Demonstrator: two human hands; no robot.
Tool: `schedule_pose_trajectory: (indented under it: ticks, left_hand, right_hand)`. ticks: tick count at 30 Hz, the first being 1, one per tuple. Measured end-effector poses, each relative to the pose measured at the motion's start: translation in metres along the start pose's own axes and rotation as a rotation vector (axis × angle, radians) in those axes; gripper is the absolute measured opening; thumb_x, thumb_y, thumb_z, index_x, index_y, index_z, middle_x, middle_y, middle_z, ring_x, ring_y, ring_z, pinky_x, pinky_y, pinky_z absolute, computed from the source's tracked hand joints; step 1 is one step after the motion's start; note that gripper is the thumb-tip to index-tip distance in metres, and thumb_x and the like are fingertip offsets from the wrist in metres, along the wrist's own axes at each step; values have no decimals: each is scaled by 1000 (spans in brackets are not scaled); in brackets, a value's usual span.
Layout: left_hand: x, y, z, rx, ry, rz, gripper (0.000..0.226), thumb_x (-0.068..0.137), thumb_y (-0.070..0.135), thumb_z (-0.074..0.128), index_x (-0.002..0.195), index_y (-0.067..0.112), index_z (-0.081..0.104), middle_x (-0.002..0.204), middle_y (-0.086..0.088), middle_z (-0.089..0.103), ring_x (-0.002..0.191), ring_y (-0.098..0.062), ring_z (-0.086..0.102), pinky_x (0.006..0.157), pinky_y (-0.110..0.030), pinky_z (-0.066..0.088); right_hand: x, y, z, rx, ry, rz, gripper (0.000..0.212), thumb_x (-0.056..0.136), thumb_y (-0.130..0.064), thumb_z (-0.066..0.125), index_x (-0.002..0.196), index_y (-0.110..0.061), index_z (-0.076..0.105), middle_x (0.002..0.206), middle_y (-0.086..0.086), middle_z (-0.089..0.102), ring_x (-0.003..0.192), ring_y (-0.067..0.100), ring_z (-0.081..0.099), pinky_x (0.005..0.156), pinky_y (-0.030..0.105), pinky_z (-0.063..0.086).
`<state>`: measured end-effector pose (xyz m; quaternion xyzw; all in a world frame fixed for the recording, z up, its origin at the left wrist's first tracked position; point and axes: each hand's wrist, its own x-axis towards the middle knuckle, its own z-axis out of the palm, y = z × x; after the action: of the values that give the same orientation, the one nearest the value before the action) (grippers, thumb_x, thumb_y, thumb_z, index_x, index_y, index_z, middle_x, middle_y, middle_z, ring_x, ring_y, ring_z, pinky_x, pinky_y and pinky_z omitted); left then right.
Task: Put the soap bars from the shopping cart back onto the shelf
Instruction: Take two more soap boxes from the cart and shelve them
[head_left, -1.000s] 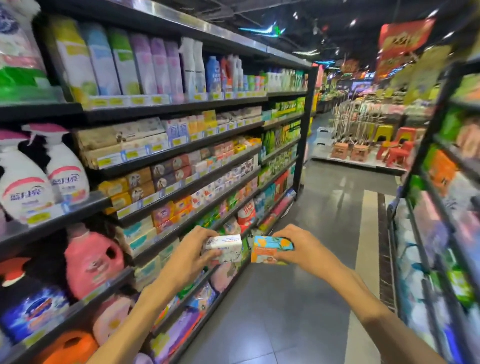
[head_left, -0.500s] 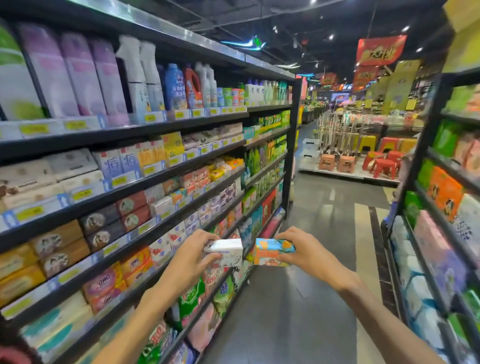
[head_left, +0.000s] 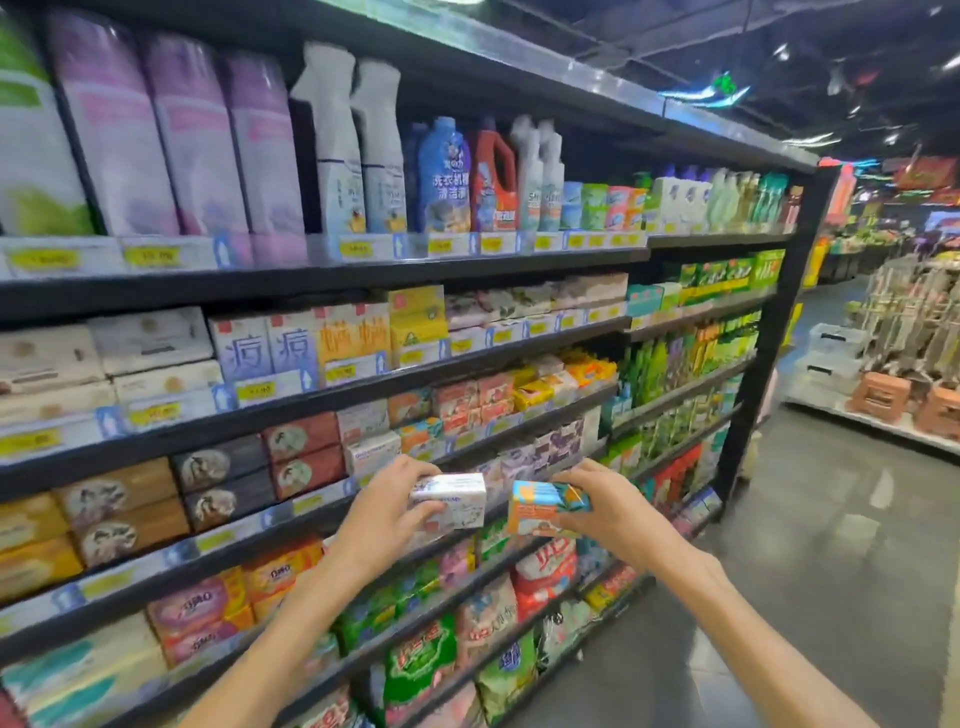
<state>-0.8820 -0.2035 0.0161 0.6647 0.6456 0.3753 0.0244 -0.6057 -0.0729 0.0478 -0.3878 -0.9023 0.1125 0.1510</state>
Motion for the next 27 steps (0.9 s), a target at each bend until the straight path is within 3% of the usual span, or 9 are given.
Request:
schedule_pose_trajectory:
  ticks: [5,9,13,23,27]
  left_hand:
    - [17,-20,-2,135,126,-153,31,92,34,64,122,28,56,111,13,53,105,-5,51,91,-28,44]
    - [25,-38,-10,194,208,-283,32,91,32,66,121,30,56,108,15,51,102,-2,51,87,-24,44]
    - [37,-62,-18,243,281,-360,31,90,28,69,119,31,56,108,15,52,105,-4,52,87,-23,43]
    - [89,-113,-16,291,306,-485,40,92,35,65,131,29,58,122,2,62,118,-17,56,97,-32,46]
    - [103,-126,-9,302,285,-525,39,94,37,63,132,29,58,112,-4,69,111,-23,61,92,-33,48]
  right_hand:
    - [75,12,9,47,-12,-167,53,84,-28,75,133,-22,56,118,-3,57,106,16,56,89,32,50]
    - [130,4,28,101,-31,-299,53,83,-29,76,132,-22,57,114,-4,57,103,17,58,85,29,50]
    - [181,-7,50,130,-34,-416,55,85,-34,74,135,-26,55,123,-6,56,114,15,53,91,28,47]
    - [268,-15,79,135,-24,-448,55,84,-37,74,135,-26,55,119,-5,58,108,16,57,89,27,48]
    - [285,-12,85,150,-30,-426,58,84,-38,74,136,-23,55,131,3,59,122,22,55,95,31,46]
